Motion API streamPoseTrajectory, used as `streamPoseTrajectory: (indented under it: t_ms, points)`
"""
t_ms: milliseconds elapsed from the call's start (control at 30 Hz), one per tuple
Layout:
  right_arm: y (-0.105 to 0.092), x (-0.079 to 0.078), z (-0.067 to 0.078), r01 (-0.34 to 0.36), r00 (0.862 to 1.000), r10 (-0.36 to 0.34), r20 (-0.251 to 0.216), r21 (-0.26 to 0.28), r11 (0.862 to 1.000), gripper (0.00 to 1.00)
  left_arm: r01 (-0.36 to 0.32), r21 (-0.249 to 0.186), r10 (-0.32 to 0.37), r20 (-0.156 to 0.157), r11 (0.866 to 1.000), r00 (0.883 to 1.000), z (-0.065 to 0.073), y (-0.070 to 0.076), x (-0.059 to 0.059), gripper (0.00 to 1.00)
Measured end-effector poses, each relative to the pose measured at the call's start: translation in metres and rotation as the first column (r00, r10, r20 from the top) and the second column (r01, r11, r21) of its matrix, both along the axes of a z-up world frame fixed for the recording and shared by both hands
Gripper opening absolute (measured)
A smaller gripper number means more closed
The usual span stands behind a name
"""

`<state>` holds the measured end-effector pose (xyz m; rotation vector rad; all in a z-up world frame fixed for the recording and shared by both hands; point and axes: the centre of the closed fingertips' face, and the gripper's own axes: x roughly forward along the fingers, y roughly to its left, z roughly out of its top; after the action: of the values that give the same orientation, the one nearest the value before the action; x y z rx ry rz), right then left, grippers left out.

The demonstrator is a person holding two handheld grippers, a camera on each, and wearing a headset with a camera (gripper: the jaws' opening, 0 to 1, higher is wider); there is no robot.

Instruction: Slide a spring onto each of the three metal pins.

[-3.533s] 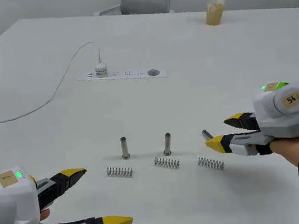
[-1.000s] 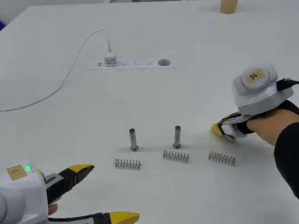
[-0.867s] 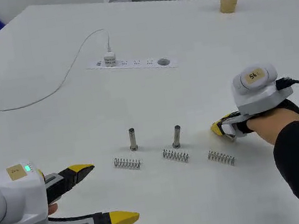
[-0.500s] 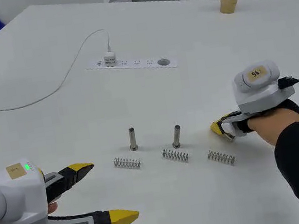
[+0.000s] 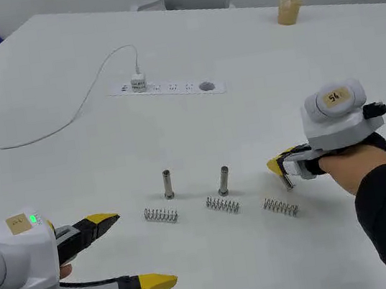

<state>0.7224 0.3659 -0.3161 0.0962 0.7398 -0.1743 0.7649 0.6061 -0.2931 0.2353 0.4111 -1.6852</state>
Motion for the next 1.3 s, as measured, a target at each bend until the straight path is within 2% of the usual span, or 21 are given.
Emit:
streamPoseTrajectory:
  t_ms: [367, 1300]
  points:
    - [0.003, -0.006, 0.009, 0.007, 0.999, -0.006, 0.033, -0.018, 1.0, 0.09, 0.005, -0.006, -0.005, 0.01, 1.0, 1.0, 0.004, -0.001, 0.0, 0.84]
    - [0.007, -0.023, 0.017, 0.023, 0.992, -0.018, 0.126, -0.04, 0.999, 0.09, 0.007, -0.013, -0.007, 0.018, 1.0, 1.0, 0.009, -0.001, -0.002, 0.84]
